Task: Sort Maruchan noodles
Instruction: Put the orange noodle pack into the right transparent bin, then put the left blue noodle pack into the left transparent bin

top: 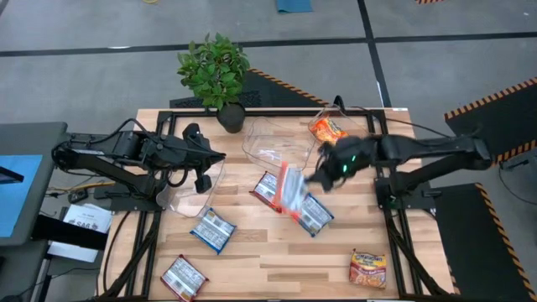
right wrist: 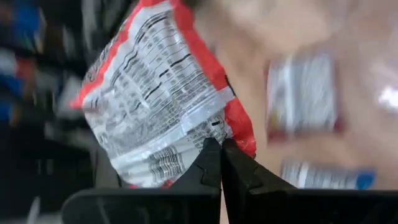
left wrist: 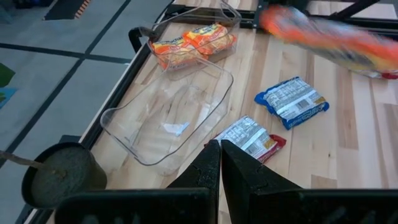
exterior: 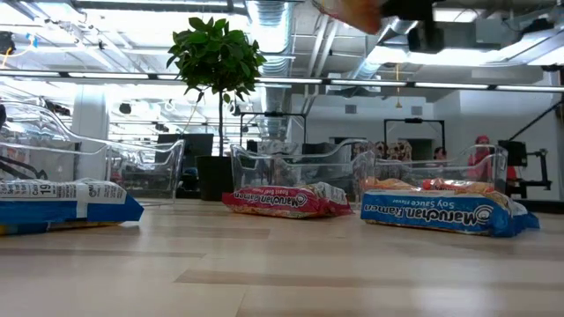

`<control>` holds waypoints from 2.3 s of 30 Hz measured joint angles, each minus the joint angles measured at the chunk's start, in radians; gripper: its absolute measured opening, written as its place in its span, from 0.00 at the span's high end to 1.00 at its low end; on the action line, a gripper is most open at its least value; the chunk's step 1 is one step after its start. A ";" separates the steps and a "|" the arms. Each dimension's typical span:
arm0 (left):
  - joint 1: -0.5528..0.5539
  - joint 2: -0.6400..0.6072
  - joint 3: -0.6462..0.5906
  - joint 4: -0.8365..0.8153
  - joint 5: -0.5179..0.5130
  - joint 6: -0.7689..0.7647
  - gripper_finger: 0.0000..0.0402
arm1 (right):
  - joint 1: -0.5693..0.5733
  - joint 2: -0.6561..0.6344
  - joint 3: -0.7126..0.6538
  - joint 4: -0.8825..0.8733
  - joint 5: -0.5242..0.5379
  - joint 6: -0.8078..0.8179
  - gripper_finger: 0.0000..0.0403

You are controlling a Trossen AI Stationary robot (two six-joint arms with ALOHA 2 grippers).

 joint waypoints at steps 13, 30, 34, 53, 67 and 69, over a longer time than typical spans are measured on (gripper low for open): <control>0.000 0.000 0.000 0.003 -0.021 -0.001 1.00 | -0.521 -0.022 0.038 -0.063 0.294 -0.137 0.95; 0.000 0.000 0.000 0.005 -0.047 -0.014 1.00 | -0.855 0.057 0.042 -0.473 0.365 -0.437 0.95; 0.000 0.000 0.000 0.005 -0.050 -0.019 1.00 | -0.865 0.126 0.041 -0.462 0.327 -0.480 0.95; 0.000 0.000 0.000 0.006 -0.043 0.002 1.00 | -0.858 0.133 0.062 -0.496 0.192 -0.489 0.28; -0.101 0.213 0.000 -0.110 0.396 -0.086 0.56 | -0.565 -0.144 0.060 -0.512 0.219 -0.279 0.20; -0.167 0.257 0.000 -0.172 0.418 -0.114 0.48 | -0.539 -0.141 0.060 -0.512 0.236 -0.270 0.20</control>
